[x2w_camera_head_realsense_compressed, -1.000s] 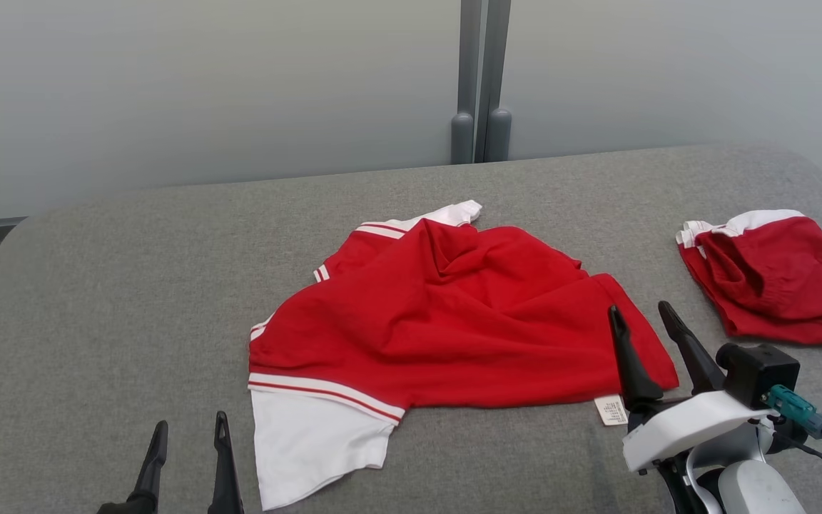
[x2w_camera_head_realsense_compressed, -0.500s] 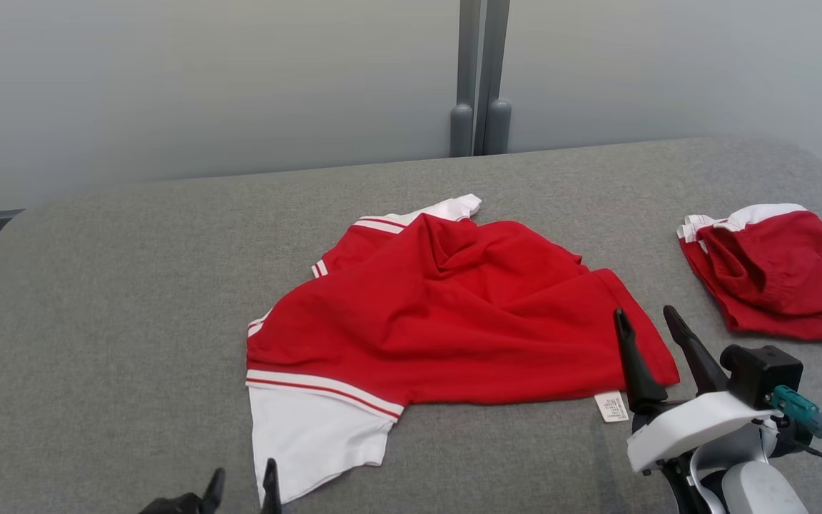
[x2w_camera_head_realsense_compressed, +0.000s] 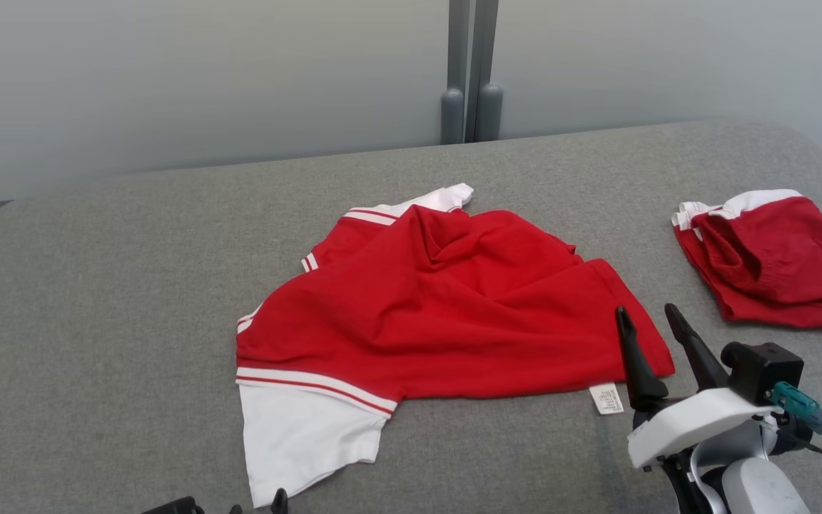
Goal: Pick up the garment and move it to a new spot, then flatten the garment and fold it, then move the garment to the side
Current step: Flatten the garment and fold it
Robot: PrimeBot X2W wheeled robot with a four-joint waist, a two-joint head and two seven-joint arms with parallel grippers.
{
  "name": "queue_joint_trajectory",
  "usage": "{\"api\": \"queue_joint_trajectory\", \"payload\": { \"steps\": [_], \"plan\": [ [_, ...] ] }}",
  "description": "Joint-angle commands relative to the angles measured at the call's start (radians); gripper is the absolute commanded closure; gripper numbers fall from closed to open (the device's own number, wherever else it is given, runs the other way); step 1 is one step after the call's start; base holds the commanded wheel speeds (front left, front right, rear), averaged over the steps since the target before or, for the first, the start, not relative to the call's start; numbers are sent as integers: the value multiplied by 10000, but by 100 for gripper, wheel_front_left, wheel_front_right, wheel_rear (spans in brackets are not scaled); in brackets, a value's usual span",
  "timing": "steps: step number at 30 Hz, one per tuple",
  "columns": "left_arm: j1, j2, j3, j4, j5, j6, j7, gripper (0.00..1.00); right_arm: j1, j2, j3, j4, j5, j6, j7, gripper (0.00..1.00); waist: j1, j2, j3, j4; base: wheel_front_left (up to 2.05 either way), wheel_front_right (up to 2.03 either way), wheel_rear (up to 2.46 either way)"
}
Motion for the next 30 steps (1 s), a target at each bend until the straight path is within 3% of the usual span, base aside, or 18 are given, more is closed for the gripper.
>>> {"api": "queue_joint_trajectory", "payload": {
  "steps": [1, 18, 20, 21, 22, 23, 25, 30],
  "plan": [
    [-188, -24, 94, 116, -135, -71, 25, 0, -72, -6, -9, 32, -3, 0, -8, 0, 0, 0, 28, -37, 0, 0, 0],
    [-1063, -316, 158, 1783, -993, -555, -136, 0, -151, -6, 52, -38, -141, 0, 133, 0, 0, 0, 39, -342, 0, 0, 0],
    [-1111, -362, 215, 1849, -1140, -621, -286, 11, -138, -6, 29, -48, -163, 0, 149, 0, 0, 0, 27, -346, 0, 0, 0],
    [-1125, -380, 261, 1874, -1230, -630, -336, 22, -123, -6, 13, -53, -167, 0, 154, 0, 0, 0, 21, -343, 0, 0, 0],
    [-1125, -380, 261, 1874, -1230, -630, -336, 22, -123, -6, 13, -53, -167, 0, 154, 0, 0, 0, 21, -343, 0, 0, 0],
    [-1145, -401, 286, 1901, -1283, -651, -409, 45, -106, -5, 2, -59, -182, 0, 155, 0, 0, 0, 16, -337, 0, 0, 0],
    [-1205, -424, 242, 1939, -1276, -692, -499, 64, -64, -6, -26, -69, -181, 0, 159, 0, 0, 0, 12, -316, 0, 0, 0],
    [-1252, -453, 214, 1936, -1405, -872, -772, 91, 32, -6, -97, 38, -47, 0, 201, 0, 0, 0, 0, -239, 0, 0, 0]
  ]
}}
